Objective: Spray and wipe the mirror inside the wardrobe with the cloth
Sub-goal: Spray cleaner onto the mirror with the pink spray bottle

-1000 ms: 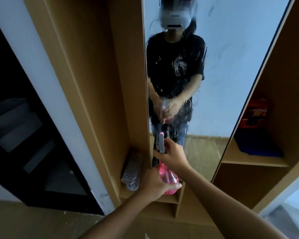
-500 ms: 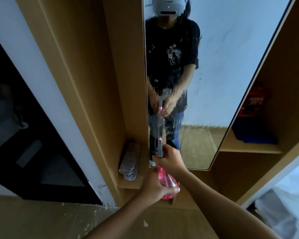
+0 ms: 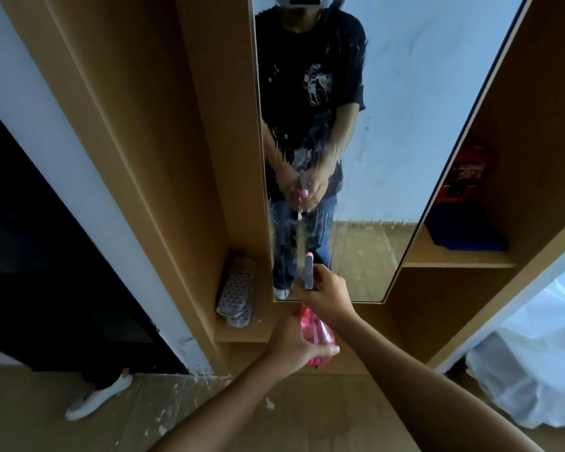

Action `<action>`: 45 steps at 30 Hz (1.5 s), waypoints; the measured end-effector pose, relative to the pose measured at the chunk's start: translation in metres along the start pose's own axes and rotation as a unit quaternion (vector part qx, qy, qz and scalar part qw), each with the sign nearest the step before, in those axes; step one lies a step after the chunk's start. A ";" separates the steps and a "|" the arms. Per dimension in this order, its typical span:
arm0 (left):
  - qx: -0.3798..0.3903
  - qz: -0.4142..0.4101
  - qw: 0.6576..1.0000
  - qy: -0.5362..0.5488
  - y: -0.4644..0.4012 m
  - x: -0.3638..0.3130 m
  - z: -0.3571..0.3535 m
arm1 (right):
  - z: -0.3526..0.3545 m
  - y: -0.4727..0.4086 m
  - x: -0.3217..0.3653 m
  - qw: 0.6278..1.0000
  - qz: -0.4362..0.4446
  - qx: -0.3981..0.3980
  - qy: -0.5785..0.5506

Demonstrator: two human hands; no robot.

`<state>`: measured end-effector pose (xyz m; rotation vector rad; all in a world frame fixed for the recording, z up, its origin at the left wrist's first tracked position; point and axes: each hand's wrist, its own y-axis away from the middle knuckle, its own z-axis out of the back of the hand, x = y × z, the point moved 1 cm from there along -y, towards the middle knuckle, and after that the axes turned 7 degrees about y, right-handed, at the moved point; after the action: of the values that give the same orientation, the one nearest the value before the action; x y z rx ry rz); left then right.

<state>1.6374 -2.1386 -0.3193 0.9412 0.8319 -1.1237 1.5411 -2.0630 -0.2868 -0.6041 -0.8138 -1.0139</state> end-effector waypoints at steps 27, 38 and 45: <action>0.073 -0.018 0.997 0.018 -0.031 -0.041 -0.077 | 0.079 0.008 -0.051 0.997 -0.027 -0.075 -0.008; 0.114 -0.059 0.992 0.017 -0.041 -0.063 -0.116 | 0.112 0.015 -0.085 0.991 -0.054 -0.116 -0.039; 0.124 -0.057 0.989 0.053 -0.049 -0.058 -0.138 | 0.126 0.017 -0.106 0.992 -0.074 -0.096 -0.046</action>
<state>1.5656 -1.9986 -0.3289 1.1791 0.8537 -1.3066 1.4872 -1.9073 -0.3031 -0.7676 -0.8584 -1.2160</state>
